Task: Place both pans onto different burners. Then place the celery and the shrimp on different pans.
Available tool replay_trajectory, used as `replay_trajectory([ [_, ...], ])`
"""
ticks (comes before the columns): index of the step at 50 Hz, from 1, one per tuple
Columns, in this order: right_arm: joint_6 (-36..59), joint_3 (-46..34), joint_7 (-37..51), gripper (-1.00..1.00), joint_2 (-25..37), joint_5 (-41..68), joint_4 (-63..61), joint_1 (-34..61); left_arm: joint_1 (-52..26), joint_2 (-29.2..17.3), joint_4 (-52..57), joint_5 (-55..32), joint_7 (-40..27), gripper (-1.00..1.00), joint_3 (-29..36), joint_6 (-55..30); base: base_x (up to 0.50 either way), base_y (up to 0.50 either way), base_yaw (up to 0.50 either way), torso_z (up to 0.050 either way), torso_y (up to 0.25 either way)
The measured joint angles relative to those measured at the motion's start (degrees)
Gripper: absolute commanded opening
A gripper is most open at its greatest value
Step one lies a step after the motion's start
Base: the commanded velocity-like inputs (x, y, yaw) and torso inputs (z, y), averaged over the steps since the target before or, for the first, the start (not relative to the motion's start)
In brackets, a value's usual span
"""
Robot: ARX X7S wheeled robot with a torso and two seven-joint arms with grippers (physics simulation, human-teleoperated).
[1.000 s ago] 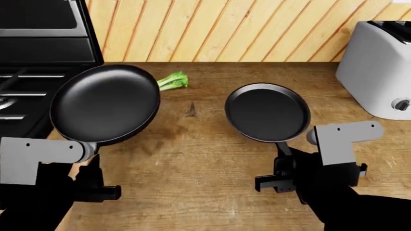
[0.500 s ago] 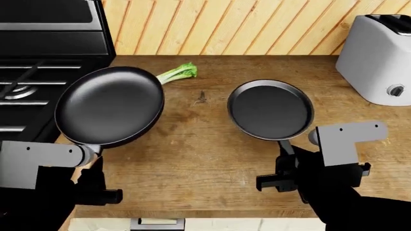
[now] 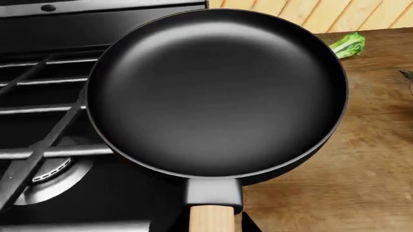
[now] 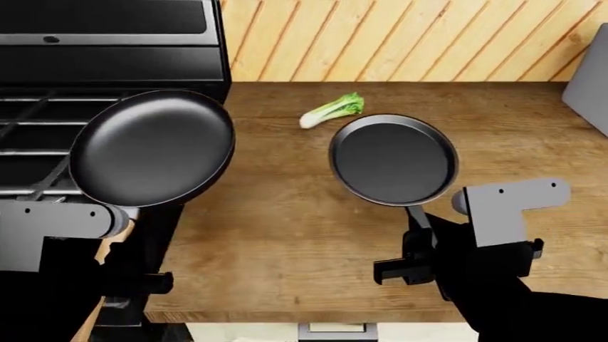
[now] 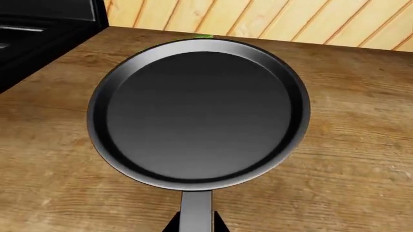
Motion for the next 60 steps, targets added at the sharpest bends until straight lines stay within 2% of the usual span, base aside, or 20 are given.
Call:
replay_trajectory([
  [60, -1.0, -1.9, 1.0, -1.00, 0.7, 1.4, -0.4, 2.9, 2.0, 0.4, 0.3, 3.8, 2.8, -1.00, 0.2, 1.0, 0.00, 0.50, 0.00, 0.002, 0.004],
])
